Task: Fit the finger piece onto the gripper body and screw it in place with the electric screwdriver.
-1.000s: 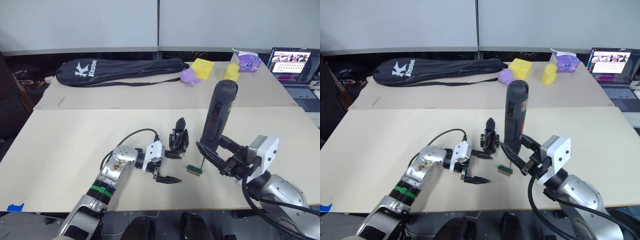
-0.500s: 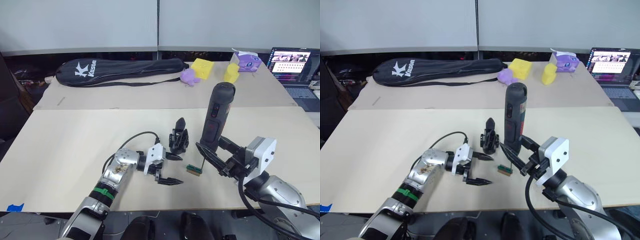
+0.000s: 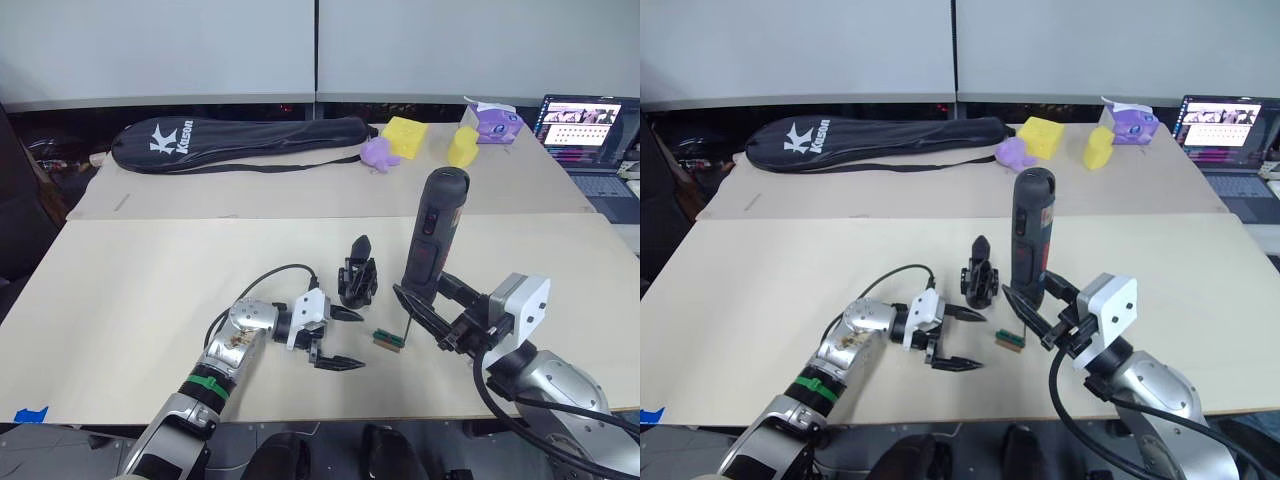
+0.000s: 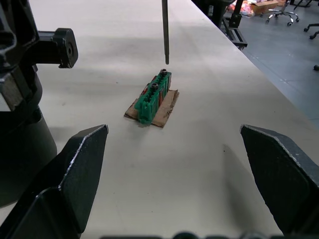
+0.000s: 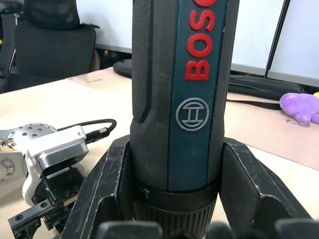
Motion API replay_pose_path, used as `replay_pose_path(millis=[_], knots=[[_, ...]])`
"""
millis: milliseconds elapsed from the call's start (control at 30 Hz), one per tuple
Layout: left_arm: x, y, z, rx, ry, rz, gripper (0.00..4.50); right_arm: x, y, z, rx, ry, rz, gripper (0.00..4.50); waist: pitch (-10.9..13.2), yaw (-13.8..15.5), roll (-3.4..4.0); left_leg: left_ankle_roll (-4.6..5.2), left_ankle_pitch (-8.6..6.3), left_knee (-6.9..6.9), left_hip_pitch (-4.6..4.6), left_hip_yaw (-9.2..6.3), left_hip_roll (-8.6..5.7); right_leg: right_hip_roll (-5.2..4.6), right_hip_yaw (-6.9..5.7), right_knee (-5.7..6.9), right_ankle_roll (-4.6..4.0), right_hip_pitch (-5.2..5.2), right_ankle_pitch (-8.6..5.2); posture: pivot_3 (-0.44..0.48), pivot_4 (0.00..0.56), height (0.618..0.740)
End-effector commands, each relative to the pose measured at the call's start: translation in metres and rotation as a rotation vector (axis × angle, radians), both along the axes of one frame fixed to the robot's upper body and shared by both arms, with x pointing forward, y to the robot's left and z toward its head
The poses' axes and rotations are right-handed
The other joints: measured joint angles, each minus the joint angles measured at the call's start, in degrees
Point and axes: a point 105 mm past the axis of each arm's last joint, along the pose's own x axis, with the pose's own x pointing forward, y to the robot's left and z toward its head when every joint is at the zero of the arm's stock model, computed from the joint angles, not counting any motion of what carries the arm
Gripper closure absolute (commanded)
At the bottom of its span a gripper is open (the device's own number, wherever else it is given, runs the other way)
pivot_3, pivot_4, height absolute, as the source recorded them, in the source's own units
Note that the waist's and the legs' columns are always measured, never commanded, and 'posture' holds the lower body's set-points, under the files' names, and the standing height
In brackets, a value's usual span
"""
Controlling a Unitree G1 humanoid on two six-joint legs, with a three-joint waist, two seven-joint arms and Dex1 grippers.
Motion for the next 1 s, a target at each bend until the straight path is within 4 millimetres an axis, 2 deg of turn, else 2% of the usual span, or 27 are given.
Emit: replay_pose_path(millis=[33,467,1000], knots=[[0.0019,-0.0048,0.0157,-0.023,-0.056,-0.02,0.0,-0.0054,0.0026,0.0211,0.021,-0.109,0.015,2.57,0.0,0.0,0.0,0.0,0.0,0.0,0.0,0.0,0.0,0.0,0.0,0.0,0.0,0.0,0.0,0.0,0.15,0.723],[0.004,-0.0063,0.0248,-0.025,-0.065,-0.023,0.0,-0.003,0.0005,0.0164,0.014,-0.096,0.005,2.57,0.0,0.0,0.0,0.0,0.0,0.0,0.0,0.0,0.0,0.0,0.0,0.01,0.0,0.0,0.0,0.0,0.15,0.723],[0.0053,-0.0055,0.02,-0.02,-0.063,-0.017,0.0,-0.0021,0.0029,0.0162,0.019,-0.096,0.015,2.57,0.0,0.0,0.0,0.0,0.0,0.0,0.0,0.0,0.0,0.0,-0.01,0.0,0.0,0.0,0.0,0.0,0.15,0.723]])
